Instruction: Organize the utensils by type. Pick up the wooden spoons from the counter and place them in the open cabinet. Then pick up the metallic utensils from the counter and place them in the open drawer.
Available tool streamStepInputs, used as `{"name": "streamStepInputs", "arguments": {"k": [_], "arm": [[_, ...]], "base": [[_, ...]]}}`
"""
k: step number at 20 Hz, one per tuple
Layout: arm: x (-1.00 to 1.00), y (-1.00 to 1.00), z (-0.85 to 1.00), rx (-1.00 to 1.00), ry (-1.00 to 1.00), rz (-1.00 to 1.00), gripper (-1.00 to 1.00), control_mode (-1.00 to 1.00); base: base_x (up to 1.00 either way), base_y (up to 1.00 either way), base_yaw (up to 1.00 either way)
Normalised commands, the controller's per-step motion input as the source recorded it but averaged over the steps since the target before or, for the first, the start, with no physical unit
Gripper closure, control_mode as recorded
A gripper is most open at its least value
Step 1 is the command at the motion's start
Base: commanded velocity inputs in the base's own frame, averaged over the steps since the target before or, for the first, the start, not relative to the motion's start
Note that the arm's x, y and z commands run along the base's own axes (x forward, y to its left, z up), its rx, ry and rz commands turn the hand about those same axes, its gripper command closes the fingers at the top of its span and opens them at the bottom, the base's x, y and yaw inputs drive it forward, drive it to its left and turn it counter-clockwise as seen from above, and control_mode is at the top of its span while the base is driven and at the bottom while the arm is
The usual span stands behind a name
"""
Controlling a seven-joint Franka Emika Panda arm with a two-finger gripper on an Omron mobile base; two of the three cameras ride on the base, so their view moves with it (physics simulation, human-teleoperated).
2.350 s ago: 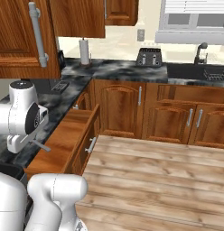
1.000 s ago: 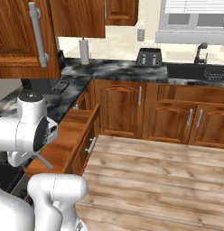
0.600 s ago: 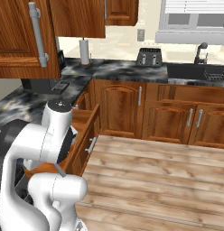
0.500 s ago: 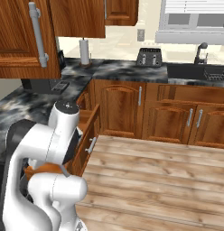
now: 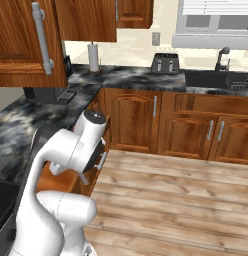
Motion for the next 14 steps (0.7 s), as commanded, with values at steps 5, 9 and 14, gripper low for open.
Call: {"name": "streamStepInputs", "arguments": {"k": [5,9,14], "arm": [[0.74,0.06,-0.18,0.0,0.0,-0.06,1.0,-1.0],[0.73,0.1,-0.18,0.0,0.0,-0.1,1.0,-1.0],[0.48,0.17,-0.03,0.07,0.0,-0.14,1.0,-1.0]], "base": [[0.0,0.0,0.0],[0.0,0.0,0.0],[0.0,0.0,0.0]]}}
